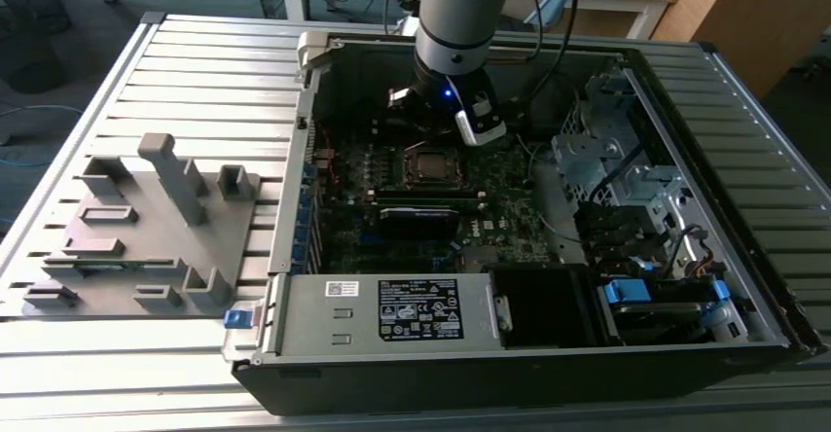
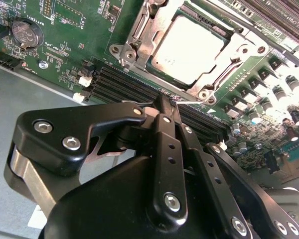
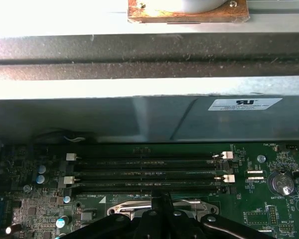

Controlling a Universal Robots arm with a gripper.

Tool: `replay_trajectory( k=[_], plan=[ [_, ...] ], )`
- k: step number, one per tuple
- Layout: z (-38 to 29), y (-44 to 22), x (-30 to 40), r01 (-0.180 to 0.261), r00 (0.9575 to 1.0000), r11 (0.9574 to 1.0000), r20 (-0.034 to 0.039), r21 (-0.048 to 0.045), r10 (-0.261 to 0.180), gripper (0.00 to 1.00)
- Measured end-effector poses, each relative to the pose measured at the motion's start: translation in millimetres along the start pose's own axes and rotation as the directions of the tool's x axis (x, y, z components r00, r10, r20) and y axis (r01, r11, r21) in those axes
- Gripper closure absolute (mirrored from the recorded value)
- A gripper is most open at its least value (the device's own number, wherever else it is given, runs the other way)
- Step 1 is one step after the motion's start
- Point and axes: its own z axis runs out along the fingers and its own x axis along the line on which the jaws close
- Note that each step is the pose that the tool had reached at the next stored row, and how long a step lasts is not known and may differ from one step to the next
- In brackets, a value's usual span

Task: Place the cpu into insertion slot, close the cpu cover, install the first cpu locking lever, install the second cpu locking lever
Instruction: 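Install the first cpu locking lever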

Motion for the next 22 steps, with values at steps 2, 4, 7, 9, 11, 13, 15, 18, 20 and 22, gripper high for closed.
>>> replay_trajectory(
  k=[2, 4, 7, 9, 11, 13, 15, 18, 20, 22],
  plan=[
    [0.5, -0.1, 0.0, 0.0, 1.0, 1.0, 0.0002, -0.0005, 0.0, 0.9],
    [1.4, -0.3, 0.0, 0.0, 1.0, 1.0, 0.0003, -0.0006, 0.0, 0.9],
    [2.8, -0.8, 0.0, 0.0, 1.0, 1.0, 0.0007, -0.0007, 0.0, 0.9],
    [3.9, -1.1, 0.0, 0.0, 1.0, 1.0, 0.0011, -0.0007, 0.0, 0.9],
    [5.1, -1.4, 0.0, 0.001, 1.0, 1.0, 0.0022, -0.0008, -0.001, 0.9],
    [6.4, -1.8, 0.0, 0.001, 1.0, 1.0, 0.0037, -0.0009, -0.001, 0.9],
    [7.0, -2.0, 0.0, 0.001, 1.0, 1.0, 0.0045, -0.0008, -0.001, 0.9],
    [7.9, -2.2, 0.0, 0.001, 1.0, 1.0, 0.005, -0.001, -0.001, 0.9],
    [8.6, -2.4, 0.0, 0.002, 1.0, 1.0, 0.0065, -0.001, -0.002, 0.9],
    [9.5, -2.5, 0.4, -0.001, 0.9999, 1.0, 0.0105, -0.0012, 0.001, 0.9]
  ],
)
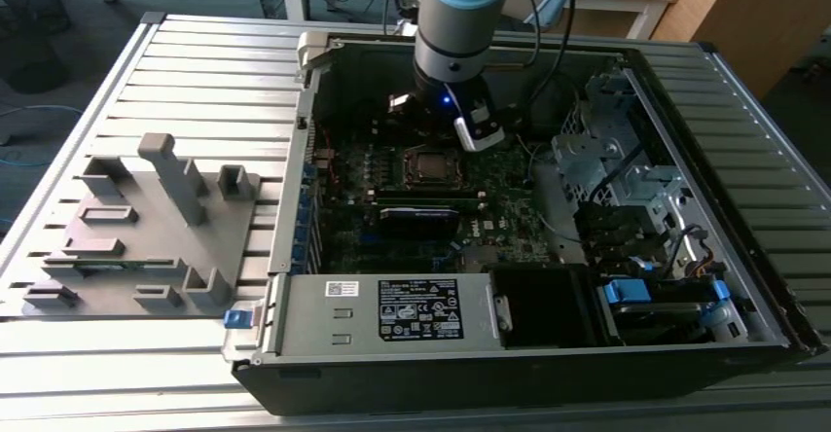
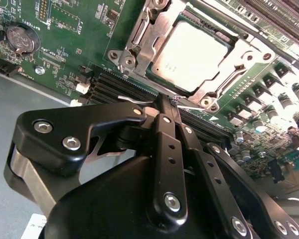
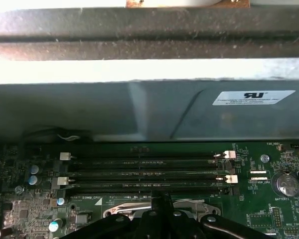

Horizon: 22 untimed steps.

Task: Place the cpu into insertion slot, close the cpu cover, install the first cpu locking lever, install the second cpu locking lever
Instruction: 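Install the first cpu locking lever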

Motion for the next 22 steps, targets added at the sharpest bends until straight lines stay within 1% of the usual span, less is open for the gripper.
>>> replay_trajectory(
  k=[1, 3, 5, 7, 10, 16, 19, 22],
  plan=[
    [0.3, 0.0, 0.0, -0.009, 1.0, 1.0, 0.0024, 0.0002, 0.009, 0.9],
    [0.8, -0.2, 0.0, -0.039, 0.9992, 0.9992, 0.0108, 0.0003, 0.039, 0.9],
    [1.2, -0.1, 0.0, -0.07, 0.9974, 0.9975, 0.0195, 0.0, 0.07, 0.9],
    [1.4, 0.3, 0.0, -0.089, 0.9957, 0.996, 0.025, 0.0007, 0.089, 0.9],
    [1.7, 1.2, 0.0, -0.112, 0.9933, 0.9937, 0.0316, 0.0039, 0.112, 0.9],
    [2.4, 3.5, -0.4, -0.151, 0.9877, 0.9884, 0.0449, 0.0176, 0.15, 0.9],
    [3.0, 5.8, -0.4, -0.163, 0.9856, 0.9864, 0.0495, 0.0236, 0.162, 0.9],
    [3.8, 8.9, -0.4, -0.169, 0.9845, 0.9852, 0.0522, 0.0284, 0.167, 0.9]
  ],
)
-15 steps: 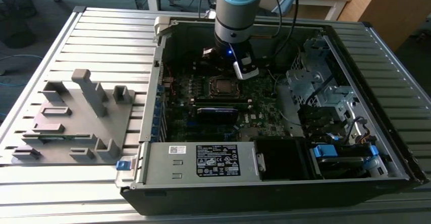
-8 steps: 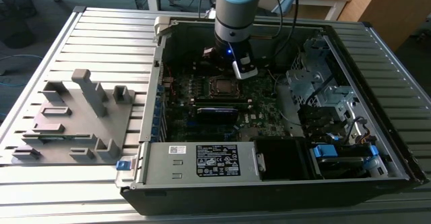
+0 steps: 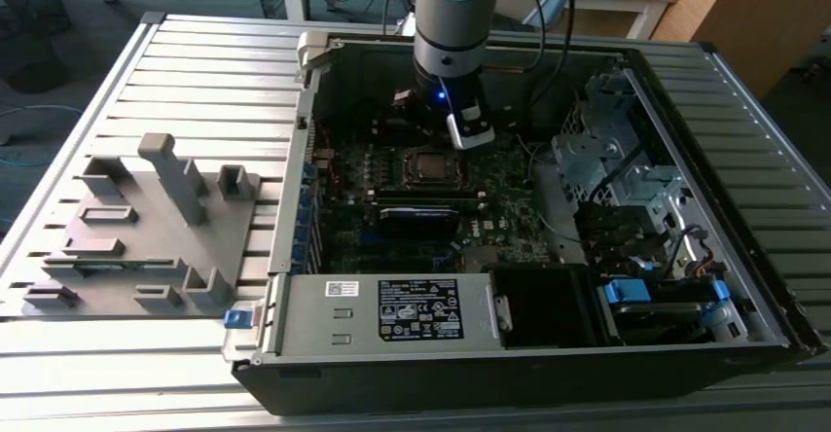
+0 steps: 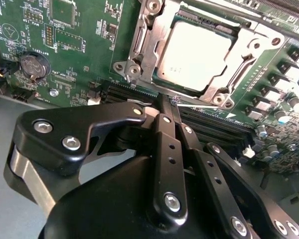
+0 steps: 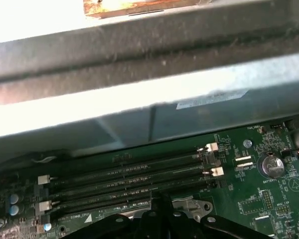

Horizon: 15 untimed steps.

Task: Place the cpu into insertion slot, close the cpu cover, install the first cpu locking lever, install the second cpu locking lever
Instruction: 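Install the first cpu locking lever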

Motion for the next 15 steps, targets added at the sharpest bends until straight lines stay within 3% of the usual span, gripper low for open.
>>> replay_trajectory(
  k=[15],
  plan=[
    [1.3, 3.8, 0.9, -0.008, 1.0, 1.0, 0.0035, 0.0038, 0.008, 0.9]
  ],
)
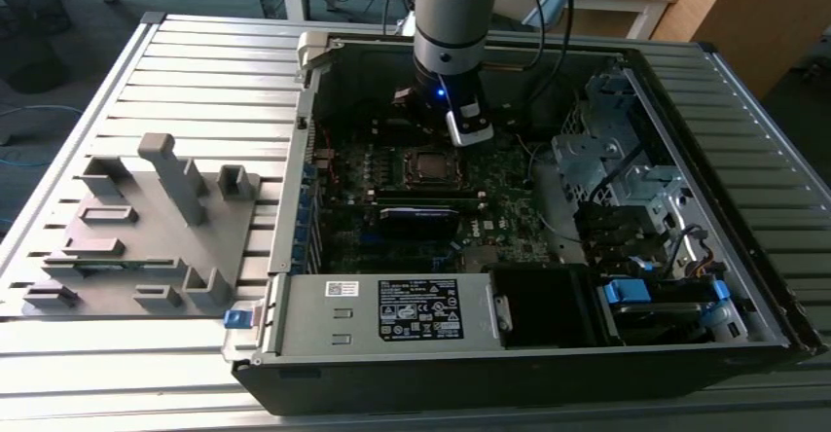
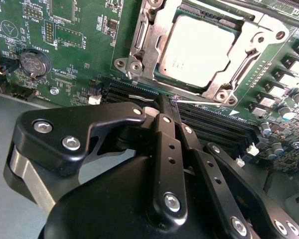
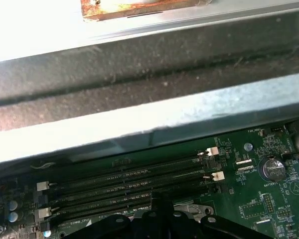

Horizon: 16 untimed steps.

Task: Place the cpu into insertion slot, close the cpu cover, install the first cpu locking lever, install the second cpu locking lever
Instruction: 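Install the first cpu locking lever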

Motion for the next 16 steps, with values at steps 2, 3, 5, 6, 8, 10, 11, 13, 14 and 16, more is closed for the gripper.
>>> replay_trajectory(
  k=[2, 3, 5, 6, 8, 10, 11, 13, 14, 16],
  plan=[
    [0.5, -0.1, 0.0, -0.002, 1.0, 1.0, 0.002, -0.0005, 0.002, 0.9],
    [0.6, 0.0, 0.0, -0.002, 1.0, 1.0, 0.003, -0.0007, 0.002, 0.9],
    [1.1, 0.4, 0.1, -0.002, 1.0, 1.0, 0.0045, -0.0011, 0.002, 0.9],
    [1.1, 0.6, 0.2, -0.002, 1.0, 1.0, 0.0047, -0.001, 0.002, 0.9],
    [1.4, 1.3, 0.4, -0.002, 1.0, 1.0, 0.0052, -0.0012, 0.002, 0.9],
    [1.7, 1.8, 0.4, -0.002, 1.0, 1.0, 0.0054, -0.0014, 0.002, 0.9],
    [1.8, 1.9, 0.5, -0.002, 1.0, 1.0, 0.0054, -0.0014, 0.002, 0.9],
    [2.0, 2.4, 0.6, -0.002, 1.0, 1.0, 0.0055, -0.0013, 0.002, 0.9],
    [2.1, 2.6, 0.7, -0.002, 1.0, 1.0, 0.0055, -0.0013, 0.002, 0.9],
    [2.4, 3.2, 0.8, -0.002, 1.0, 1.0, 0.0057, -0.0012, 0.002, 0.9]
  ],
)
